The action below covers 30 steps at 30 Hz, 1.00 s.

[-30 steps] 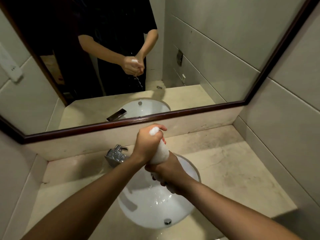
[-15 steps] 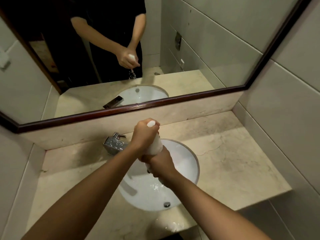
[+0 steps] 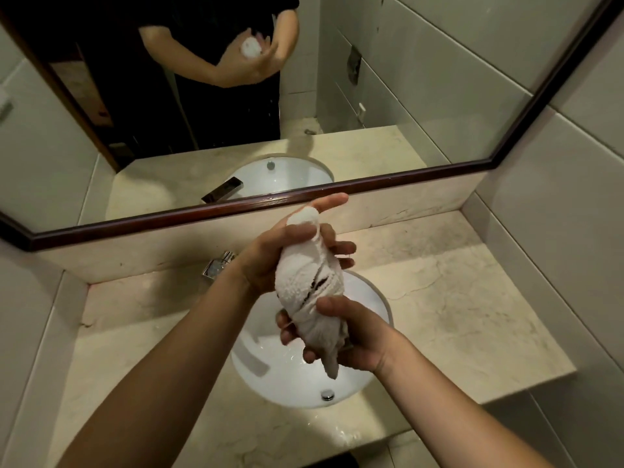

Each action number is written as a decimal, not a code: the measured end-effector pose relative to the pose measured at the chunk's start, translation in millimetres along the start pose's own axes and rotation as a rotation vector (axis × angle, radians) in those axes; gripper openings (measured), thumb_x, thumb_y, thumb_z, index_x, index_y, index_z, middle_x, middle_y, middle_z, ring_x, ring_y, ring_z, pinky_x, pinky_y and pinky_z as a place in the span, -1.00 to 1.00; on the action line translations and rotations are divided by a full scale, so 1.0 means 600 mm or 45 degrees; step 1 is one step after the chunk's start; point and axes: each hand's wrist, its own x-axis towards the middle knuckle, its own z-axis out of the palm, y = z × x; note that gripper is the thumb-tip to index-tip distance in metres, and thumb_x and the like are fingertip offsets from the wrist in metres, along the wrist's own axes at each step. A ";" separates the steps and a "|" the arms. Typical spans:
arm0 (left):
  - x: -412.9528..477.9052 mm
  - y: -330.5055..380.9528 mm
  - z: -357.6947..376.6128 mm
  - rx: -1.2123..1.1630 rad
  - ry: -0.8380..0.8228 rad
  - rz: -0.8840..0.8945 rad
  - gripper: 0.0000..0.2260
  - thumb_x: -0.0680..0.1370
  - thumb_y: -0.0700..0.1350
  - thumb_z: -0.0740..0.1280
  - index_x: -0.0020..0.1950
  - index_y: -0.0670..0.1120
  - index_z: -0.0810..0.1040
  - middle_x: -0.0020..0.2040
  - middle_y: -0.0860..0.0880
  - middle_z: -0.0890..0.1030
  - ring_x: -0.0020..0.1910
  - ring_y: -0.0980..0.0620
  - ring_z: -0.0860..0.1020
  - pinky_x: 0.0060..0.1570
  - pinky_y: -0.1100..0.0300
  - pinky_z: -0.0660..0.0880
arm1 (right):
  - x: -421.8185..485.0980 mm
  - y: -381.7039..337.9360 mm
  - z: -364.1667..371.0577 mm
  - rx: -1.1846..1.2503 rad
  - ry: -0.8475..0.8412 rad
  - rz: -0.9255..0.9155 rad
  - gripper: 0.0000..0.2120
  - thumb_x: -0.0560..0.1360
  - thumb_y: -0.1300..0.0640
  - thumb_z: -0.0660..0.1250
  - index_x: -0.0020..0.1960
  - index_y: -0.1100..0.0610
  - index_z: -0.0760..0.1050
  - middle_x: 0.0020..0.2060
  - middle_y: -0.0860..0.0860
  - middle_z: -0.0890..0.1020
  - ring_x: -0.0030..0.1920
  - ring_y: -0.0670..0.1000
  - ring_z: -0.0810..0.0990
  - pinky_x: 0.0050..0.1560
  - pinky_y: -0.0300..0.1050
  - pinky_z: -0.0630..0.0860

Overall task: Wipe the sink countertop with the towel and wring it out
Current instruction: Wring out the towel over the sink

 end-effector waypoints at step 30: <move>0.037 -0.149 -0.067 1.087 1.345 -0.077 -0.60 0.55 -0.32 0.31 0.30 0.01 0.66 -0.39 0.00 0.64 -0.45 0.27 0.59 -0.28 0.47 0.50 | 0.103 0.092 -0.101 -0.776 1.213 0.054 -0.80 0.26 0.14 0.49 -0.18 0.04 0.52 -0.49 -0.03 0.59 -0.50 0.00 0.50 -0.47 -0.20 0.36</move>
